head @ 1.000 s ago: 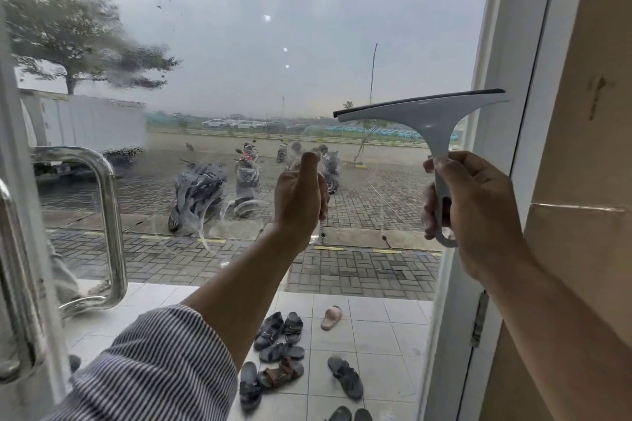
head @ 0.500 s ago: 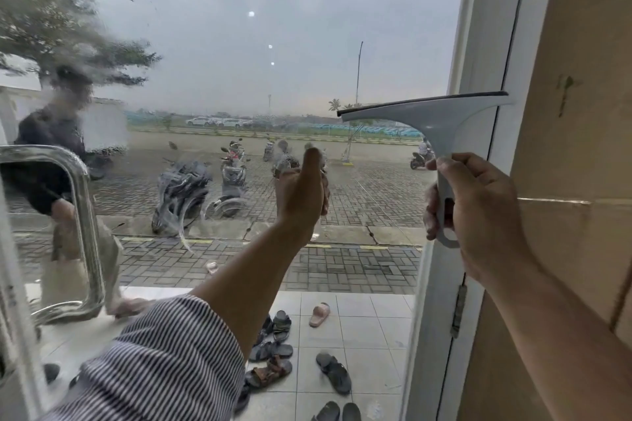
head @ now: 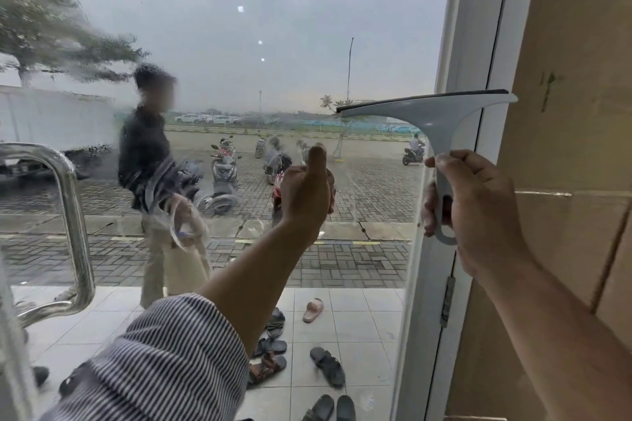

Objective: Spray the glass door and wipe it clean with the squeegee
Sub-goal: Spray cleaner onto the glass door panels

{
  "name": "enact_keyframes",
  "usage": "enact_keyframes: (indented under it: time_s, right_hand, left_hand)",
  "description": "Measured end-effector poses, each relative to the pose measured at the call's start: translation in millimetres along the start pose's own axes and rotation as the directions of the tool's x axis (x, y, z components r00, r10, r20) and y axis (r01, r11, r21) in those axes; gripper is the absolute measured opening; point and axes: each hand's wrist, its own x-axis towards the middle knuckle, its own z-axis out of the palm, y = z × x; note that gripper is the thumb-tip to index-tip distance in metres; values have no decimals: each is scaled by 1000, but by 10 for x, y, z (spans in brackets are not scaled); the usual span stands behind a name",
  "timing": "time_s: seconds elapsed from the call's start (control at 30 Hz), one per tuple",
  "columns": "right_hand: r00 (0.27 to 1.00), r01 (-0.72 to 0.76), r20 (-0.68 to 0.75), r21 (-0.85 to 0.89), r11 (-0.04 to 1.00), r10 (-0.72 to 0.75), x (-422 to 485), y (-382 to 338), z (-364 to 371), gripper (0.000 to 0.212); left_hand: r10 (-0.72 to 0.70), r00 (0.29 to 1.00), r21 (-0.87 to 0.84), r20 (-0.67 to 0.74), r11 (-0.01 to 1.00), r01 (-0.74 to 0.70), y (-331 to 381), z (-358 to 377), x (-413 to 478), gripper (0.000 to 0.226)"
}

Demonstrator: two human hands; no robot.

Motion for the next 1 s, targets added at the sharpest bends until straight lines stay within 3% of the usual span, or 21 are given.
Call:
enact_keyframes:
  time_s: [0.13,0.27,0.5,0.63,0.77,0.87,1.0]
  right_hand:
    - [1000,-3,6,-6,1000,3,-22,13,58,14]
    - [1000,-2,15,0,1000,2,-63,24,196,17]
    - [999,-29,45,3,1000,29,-188,111,542,17]
    - [998,-49,39,11,999,49,-268,143,778,16]
    - [998,-41,41,13,999,40,-327,120,1075,16]
    - [999,-33,34,30,999,32,-393,126,1336,16]
    - [999,-30,23,31,999,30,-505,185,1682,16]
  left_hand:
    - [26,1000,62,-12,998,-25,-192,-124,-160,56]
    - [-84,996,83,33,993,81,-265,-316,-249,59]
    - [26,988,125,-149,992,-8,-192,-800,-258,58]
    - [-52,978,109,-204,991,75,-287,-1260,-249,58]
    - [-45,971,149,-237,985,82,-120,-1659,-117,54]
    - [-14,975,176,-220,983,54,-83,-1934,-115,53]
    - [-86,986,189,-143,976,112,-243,-2347,-230,57]
